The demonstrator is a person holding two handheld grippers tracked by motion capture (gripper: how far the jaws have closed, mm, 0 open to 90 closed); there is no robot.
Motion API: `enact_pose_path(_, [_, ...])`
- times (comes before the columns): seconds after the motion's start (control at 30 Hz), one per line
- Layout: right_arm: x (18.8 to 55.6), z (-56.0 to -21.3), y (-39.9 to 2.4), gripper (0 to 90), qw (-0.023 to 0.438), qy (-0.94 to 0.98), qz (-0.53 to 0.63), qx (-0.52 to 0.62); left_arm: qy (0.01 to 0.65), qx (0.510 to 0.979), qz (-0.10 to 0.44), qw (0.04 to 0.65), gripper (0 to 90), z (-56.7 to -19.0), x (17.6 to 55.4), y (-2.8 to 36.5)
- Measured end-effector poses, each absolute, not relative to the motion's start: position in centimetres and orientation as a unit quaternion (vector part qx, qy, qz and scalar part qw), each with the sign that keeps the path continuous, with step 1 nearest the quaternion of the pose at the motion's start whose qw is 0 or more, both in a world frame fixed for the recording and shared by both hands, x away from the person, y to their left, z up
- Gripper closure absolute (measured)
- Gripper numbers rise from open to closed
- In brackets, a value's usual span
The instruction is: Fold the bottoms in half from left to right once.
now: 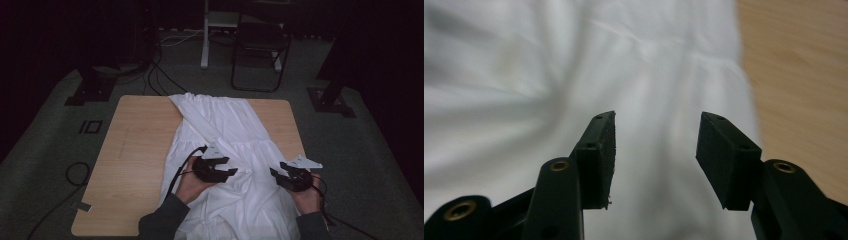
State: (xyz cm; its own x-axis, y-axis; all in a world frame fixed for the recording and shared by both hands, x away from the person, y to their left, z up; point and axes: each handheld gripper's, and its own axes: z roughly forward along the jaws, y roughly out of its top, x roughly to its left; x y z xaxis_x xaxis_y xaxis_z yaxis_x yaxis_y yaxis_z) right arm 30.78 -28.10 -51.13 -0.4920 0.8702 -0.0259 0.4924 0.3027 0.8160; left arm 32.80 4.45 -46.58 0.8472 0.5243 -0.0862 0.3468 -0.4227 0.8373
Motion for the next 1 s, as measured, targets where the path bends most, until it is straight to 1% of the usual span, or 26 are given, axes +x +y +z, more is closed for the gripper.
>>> enact_pose_path(0.1, [30.9,-50.2,-25.9,49.4,0.23,0.783,0.4,0.417,0.289,0.832,0.122,0.458,47.0,-46.9,32.8,7.3])
enact_pose_path(0.23, [31.6,-49.8,-23.5,47.5,0.221,0.797,0.399,0.395,0.345,0.819,0.158,0.43,45.1,-48.1,32.9,11.9])
enact_pose_path(0.4, [32.5,-50.0,-21.1,45.4,0.201,0.811,0.4,0.378,0.426,0.794,0.18,0.395,42.1,-51.0,33.2,17.6])
enact_pose_path(0.53, [33.4,-50.9,-19.4,41.7,0.189,0.82,0.389,0.375,0.465,0.786,0.171,0.371,39.9,-53.0,33.4,20.0])
enact_pose_path(0.6, [33.9,-51.7,-18.8,37.8,0.181,0.824,0.378,0.382,0.476,0.786,0.161,0.361,39.2,-54.0,33.5,20.6])
enact_pose_path(0.7, [34.6,-53.1,-18.1,30.9,0.169,0.831,0.358,0.392,0.482,0.785,0.149,0.36,38.3,-54.8,33.7,20.7])
enact_pose_path(0.73, [34.7,-53.4,-18.0,29.7,0.166,0.833,0.353,0.393,0.481,0.787,0.148,0.357,38.0,-55.0,33.7,20.5])
enact_pose_path(0.77, [34.9,-53.8,-18.0,30.5,0.16,0.838,0.342,0.394,0.479,0.788,0.147,0.357,37.6,-55.1,33.8,20.4])
enact_pose_path(0.8, [34.9,-53.9,-17.9,33.2,0.158,0.841,0.333,0.396,0.48,0.788,0.142,0.358,37.6,-55.3,33.8,20.2])
enact_pose_path(0.83, [34.9,-54.1,-17.8,50.2,0.152,0.851,0.32,0.388,0.481,0.788,0.141,0.357,37.5,-55.3,33.8,20.1])
enact_pose_path(0.87, [34.9,-54.2,-17.8,60.7,0.146,0.855,0.318,0.384,0.481,0.788,0.14,0.357,37.5,-55.5,33.9,19.9])
enact_pose_path(0.9, [34.8,-54.1,-17.8,73.2,0.142,0.859,0.317,0.375,0.48,0.788,0.141,0.359,36.6,-55.5,33.8,19.8])
enact_pose_path(0.93, [34.7,-53.9,-17.8,79.0,0.147,0.859,0.318,0.373,0.479,0.788,0.138,0.361,36.4,-55.5,33.8,19.7])
enact_pose_path(0.97, [34.5,-53.5,-18.1,83.0,0.153,0.855,0.323,0.375,0.478,0.789,0.136,0.361,36.4,-55.5,33.8,19.6])
enact_pose_path(1.0, [34.3,-53.2,-18.2,84.3,0.157,0.851,0.331,0.377,0.478,0.788,0.135,0.363,36.1,-55.5,33.7,19.6])
